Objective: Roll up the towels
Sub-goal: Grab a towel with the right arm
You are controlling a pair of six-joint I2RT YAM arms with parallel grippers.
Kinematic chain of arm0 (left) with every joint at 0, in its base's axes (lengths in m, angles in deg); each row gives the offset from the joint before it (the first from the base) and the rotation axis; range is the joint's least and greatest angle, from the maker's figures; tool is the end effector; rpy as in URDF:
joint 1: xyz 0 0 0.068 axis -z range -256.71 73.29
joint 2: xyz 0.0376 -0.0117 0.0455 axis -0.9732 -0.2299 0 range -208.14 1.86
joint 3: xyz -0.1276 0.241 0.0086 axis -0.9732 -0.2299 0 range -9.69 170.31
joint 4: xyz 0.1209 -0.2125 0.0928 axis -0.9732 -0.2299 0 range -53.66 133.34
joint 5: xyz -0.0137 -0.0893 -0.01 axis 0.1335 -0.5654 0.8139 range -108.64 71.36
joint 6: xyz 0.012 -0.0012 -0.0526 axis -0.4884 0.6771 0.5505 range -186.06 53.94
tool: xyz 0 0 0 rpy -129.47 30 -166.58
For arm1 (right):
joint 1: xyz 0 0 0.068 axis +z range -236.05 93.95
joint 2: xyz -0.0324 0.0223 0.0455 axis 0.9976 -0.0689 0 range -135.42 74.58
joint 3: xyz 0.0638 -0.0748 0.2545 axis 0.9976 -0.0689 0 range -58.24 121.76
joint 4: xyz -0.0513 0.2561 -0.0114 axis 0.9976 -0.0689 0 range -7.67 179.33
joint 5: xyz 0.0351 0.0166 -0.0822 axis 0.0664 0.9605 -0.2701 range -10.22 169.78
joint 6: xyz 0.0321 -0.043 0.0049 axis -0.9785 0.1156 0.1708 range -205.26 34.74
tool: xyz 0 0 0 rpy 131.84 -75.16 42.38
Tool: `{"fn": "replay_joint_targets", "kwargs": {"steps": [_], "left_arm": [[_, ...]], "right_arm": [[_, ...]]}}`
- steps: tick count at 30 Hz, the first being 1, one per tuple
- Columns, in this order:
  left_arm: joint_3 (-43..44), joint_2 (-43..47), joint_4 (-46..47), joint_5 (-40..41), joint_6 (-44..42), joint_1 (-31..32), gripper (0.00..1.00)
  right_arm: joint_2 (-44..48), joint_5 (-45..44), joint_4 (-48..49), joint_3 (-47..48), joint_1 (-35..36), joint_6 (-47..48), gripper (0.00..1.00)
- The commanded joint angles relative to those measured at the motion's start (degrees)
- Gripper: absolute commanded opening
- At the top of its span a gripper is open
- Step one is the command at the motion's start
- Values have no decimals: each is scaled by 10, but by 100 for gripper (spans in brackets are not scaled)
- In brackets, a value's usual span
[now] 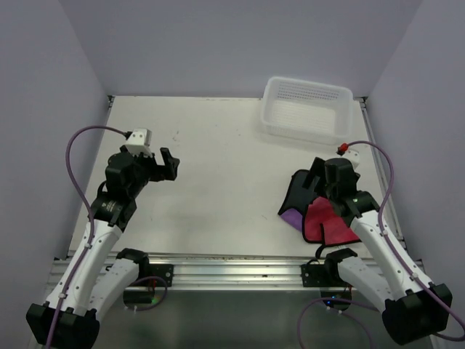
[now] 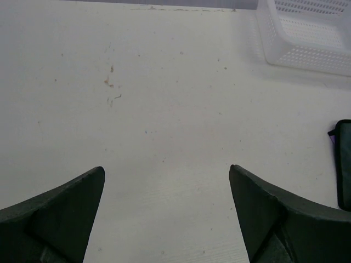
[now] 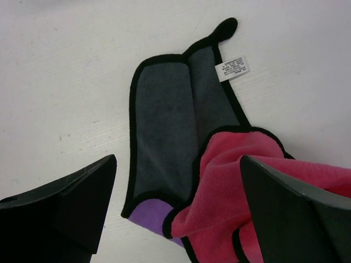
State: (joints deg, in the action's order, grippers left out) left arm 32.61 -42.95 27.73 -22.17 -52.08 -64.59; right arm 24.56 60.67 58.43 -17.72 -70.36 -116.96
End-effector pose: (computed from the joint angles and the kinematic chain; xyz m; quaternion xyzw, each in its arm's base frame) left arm 0.1797 -0.0408 0.3147 0.0050 0.8095 -0.1567 0.5658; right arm 0.1801 0.0385 0.2647 0.1937 0.8767 0.0283 0.4394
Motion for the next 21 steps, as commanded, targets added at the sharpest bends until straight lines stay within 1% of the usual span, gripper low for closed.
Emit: {"fn": "replay_joint_targets", "kwargs": {"steps": [1, 2, 3, 4, 6, 7, 13, 15, 19, 21], "left_arm": [[17, 13, -1, 34, 8, -3, 100], [17, 14, -2, 33, 10, -3, 99], [18, 15, -5, 53, 11, -3, 99], [18, 17, -5, 56, 11, -3, 100], [19, 19, -7, 63, 11, -2, 100], [19, 20, -7, 66, 11, -3, 100], [19, 17, -11, 69, 12, -3, 99], [19, 15, -12, 66, 12, -3, 99], [19, 14, -11, 56, 11, -3, 100], [19, 14, -11, 52, 11, -3, 100]], "right_arm": [[-3, -38, -11, 28, 0, -6, 99], [-1, -37, -10, 29, 0, 4, 99], [1, -33, -7, 31, 0, 16, 99], [4, -24, -3, 33, 0, 46, 99], [7, -6, 0, 39, 0, 77, 99], [5, -9, -18, 45, -1, 85, 99], [-32, -29, -95, 90, 0, 94, 99], [-33, -22, -104, 91, 1, 93, 99], [-37, -22, -110, 75, 9, 93, 95], [-59, -16, -116, 70, 10, 93, 93]]}}
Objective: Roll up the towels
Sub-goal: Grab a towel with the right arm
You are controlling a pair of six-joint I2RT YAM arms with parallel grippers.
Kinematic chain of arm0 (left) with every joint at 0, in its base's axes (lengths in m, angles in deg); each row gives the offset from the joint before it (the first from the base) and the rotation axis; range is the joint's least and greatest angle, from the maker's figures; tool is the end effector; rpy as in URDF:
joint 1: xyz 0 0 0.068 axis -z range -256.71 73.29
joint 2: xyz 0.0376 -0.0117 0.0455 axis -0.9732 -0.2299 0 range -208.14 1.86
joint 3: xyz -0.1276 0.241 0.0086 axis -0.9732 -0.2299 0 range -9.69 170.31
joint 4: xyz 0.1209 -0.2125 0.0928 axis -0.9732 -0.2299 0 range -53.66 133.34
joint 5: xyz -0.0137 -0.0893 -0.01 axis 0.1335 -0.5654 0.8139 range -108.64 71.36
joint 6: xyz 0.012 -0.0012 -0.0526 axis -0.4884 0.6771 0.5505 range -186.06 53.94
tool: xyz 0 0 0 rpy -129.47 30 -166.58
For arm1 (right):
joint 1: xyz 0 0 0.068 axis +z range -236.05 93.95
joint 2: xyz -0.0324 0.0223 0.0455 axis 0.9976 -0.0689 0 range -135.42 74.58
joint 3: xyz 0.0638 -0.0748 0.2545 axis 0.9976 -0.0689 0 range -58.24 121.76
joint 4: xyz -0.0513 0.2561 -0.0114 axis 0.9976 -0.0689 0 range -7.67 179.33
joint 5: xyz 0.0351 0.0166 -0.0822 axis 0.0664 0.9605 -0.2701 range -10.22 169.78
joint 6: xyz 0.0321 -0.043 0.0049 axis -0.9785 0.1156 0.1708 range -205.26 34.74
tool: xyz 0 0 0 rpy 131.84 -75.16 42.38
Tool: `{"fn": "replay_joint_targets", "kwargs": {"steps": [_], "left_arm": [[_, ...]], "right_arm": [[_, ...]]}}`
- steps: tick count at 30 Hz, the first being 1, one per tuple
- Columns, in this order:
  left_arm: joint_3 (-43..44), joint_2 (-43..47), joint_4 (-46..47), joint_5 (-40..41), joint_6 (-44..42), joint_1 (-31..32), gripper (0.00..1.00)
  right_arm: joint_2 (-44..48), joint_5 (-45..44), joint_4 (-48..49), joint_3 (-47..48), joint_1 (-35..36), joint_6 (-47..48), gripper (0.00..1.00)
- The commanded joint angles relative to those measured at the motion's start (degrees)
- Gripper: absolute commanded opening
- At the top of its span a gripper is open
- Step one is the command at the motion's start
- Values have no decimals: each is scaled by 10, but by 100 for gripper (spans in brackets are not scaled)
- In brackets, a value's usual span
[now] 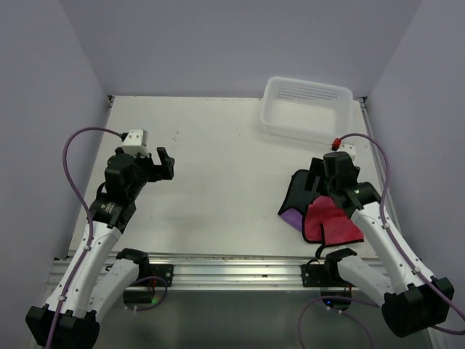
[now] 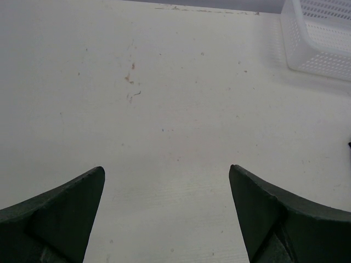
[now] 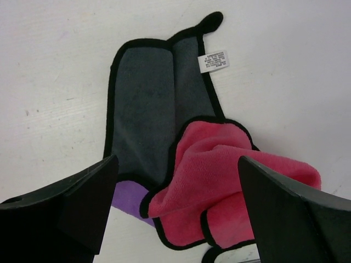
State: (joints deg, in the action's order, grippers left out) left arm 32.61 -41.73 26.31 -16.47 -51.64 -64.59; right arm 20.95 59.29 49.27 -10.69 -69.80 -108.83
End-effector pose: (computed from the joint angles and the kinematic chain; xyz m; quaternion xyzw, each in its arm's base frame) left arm 0.1755 -0.0362 0.3155 -0.0273 0.8102 -0.1194 0.5732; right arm 0.1837 0.0406 0.2823 0.1246 0.9067 -0.0299 0.4018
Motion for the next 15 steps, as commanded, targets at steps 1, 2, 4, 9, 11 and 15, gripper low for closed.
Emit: {"fn": "replay_joint_targets", "kwargs": {"steps": [1, 2, 4, 9, 11, 15], "left_arm": [[19, 3, 4, -6, 6, -3, 100], [18, 3, 4, -8, 6, -3, 99], [18, 4, 3, -9, 6, -3, 100], [17, -3, 4, -10, 5, -3, 99], [18, -5, 3, -13, 5, -3, 100], [17, -5, 4, -17, 5, -3, 100]], "right_arm": [[-31, 2, -34, 1, 5, 9, 92], [-40, 12, -35, -3, 6, 7, 90], [-54, 17, -28, -9, 17, 0, 86], [-82, 17, -34, -17, 33, -9, 68], [-83, 11, -43, -21, 40, -16, 57], [-72, 20, -42, -33, 43, -23, 35]]}}
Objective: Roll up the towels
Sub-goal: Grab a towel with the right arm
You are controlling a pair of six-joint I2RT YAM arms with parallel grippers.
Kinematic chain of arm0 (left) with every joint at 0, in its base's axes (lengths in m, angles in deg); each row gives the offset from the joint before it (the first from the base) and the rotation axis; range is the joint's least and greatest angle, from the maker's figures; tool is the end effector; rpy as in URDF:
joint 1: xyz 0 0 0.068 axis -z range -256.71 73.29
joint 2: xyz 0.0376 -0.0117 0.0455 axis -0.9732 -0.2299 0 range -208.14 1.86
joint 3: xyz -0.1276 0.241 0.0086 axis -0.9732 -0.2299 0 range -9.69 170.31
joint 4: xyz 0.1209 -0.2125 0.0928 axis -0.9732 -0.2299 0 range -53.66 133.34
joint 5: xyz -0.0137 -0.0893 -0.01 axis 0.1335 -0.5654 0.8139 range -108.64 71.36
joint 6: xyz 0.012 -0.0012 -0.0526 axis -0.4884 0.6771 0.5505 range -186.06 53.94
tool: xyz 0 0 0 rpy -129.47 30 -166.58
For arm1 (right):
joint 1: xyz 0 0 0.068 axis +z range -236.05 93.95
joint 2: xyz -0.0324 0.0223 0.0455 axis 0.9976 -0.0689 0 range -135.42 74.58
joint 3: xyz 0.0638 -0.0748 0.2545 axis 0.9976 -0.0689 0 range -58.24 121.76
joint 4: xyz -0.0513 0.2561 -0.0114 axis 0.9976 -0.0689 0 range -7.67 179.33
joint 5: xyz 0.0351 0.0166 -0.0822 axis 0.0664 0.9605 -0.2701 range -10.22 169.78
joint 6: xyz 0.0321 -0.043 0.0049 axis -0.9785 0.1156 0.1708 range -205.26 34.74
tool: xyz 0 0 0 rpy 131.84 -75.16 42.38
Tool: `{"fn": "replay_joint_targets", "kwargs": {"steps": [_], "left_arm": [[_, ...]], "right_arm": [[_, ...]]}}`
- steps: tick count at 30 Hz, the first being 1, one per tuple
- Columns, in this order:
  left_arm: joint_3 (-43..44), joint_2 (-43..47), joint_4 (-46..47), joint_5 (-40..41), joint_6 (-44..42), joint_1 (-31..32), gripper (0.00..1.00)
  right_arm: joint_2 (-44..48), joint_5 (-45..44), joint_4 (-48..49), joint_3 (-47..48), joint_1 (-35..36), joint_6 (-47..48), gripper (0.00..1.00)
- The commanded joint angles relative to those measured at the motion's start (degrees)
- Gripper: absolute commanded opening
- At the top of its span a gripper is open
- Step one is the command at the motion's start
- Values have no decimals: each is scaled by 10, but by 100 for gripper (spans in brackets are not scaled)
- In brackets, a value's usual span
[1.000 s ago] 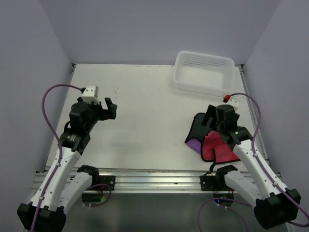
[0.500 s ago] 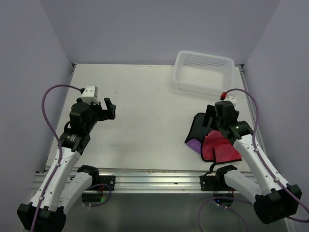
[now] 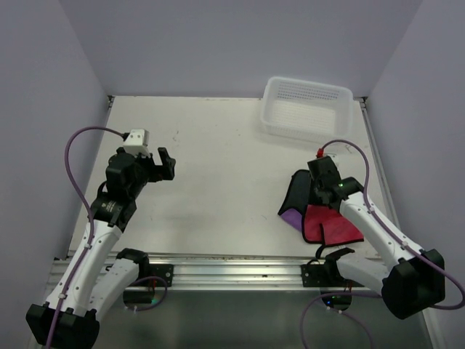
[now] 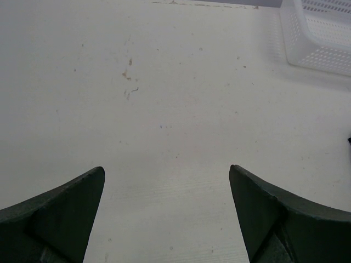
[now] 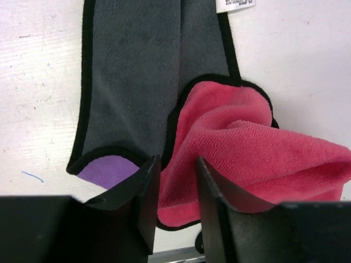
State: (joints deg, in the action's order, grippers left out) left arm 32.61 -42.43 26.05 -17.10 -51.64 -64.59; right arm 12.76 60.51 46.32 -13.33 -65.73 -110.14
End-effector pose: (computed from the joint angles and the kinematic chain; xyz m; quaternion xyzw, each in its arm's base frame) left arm 0.1777 -0.0371 0.3131 -0.0241 0.8152 -0.1221 0.5656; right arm 0.1926 0.0588 0.2392 0.0813 0.9496 -0.0509 0.2984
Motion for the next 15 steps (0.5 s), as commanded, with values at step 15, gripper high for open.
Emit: {"fn": "replay_joint_targets", "kwargs": {"steps": [15], "left_arm": [[16, 2, 7, -13, 4, -3, 99]], "right_arm": [[44, 7, -76, 68, 3, -8, 0]]}}
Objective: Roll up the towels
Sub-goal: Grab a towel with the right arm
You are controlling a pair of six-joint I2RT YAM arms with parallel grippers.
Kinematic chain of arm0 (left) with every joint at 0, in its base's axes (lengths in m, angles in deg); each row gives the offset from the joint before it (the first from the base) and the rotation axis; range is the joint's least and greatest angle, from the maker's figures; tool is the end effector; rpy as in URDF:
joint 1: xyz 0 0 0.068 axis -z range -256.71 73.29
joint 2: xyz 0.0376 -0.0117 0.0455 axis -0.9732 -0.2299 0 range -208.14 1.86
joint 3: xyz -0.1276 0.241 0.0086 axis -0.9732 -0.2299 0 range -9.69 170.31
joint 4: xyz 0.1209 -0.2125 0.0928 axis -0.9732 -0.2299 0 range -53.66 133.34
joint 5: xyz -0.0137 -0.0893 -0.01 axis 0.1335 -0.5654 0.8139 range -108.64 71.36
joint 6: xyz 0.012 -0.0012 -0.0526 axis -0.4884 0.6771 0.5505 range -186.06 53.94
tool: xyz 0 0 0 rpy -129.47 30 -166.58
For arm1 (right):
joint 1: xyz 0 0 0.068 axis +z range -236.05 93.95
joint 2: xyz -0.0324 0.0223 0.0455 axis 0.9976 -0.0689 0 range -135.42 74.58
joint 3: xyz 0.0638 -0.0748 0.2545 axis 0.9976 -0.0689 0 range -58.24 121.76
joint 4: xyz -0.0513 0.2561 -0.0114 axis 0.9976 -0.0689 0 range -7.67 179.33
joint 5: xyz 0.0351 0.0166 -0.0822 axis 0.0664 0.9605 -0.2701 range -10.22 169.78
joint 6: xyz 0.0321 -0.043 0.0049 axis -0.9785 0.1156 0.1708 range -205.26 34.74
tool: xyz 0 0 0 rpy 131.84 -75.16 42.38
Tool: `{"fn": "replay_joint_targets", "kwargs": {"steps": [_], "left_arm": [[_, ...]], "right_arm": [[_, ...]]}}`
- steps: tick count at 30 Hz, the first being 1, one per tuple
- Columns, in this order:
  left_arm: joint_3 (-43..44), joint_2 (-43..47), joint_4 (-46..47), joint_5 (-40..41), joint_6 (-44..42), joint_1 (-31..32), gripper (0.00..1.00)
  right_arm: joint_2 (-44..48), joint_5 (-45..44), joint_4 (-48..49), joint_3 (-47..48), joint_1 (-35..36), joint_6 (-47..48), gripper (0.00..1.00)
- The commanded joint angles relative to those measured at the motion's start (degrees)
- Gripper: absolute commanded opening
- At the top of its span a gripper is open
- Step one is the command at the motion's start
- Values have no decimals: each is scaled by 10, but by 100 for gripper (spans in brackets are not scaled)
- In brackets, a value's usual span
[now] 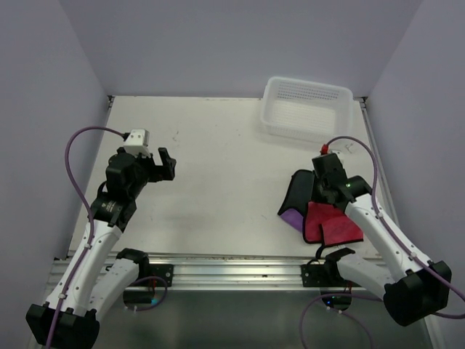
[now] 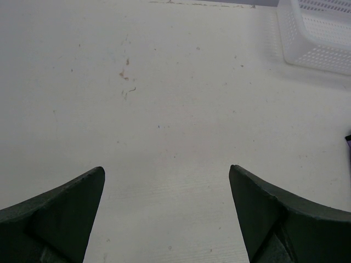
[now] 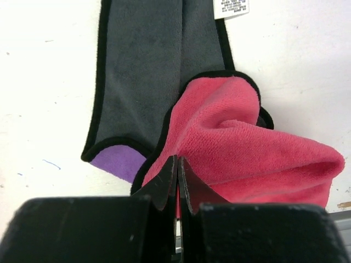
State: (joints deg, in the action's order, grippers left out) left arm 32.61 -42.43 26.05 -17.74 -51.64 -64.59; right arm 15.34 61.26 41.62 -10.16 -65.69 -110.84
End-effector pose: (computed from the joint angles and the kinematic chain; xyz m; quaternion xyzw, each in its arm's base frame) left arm 0.1776 -0.0375 0.3131 -0.0209 0.8153 -0.1266 0.5646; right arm 0.1845 0.0564 0.2595 0.0865 0.9478 -0.0393 0.3044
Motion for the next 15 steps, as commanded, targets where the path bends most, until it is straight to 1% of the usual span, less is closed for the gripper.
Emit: {"fn": "replay_joint_targets", "kwargs": {"steps": [1, 3, 9, 13, 15], "left_arm": [[16, 2, 8, -6, 4, -3, 100], [16, 3, 9, -6, 4, -2, 100], [16, 3, 7, -6, 4, -3, 100], [16, 3, 9, -6, 3, -2, 100], [16, 1, 9, -6, 3, -2, 100]], "right_arm": [[27, -1, -32, 43, 2, 0, 0], [37, -9, -48, 56, 3, 0, 0], [55, -48, -112, 161, 2, 0, 0], [56, -72, -143, 241, 2, 3, 0], [55, -78, -151, 264, 3, 5, 0]]}}
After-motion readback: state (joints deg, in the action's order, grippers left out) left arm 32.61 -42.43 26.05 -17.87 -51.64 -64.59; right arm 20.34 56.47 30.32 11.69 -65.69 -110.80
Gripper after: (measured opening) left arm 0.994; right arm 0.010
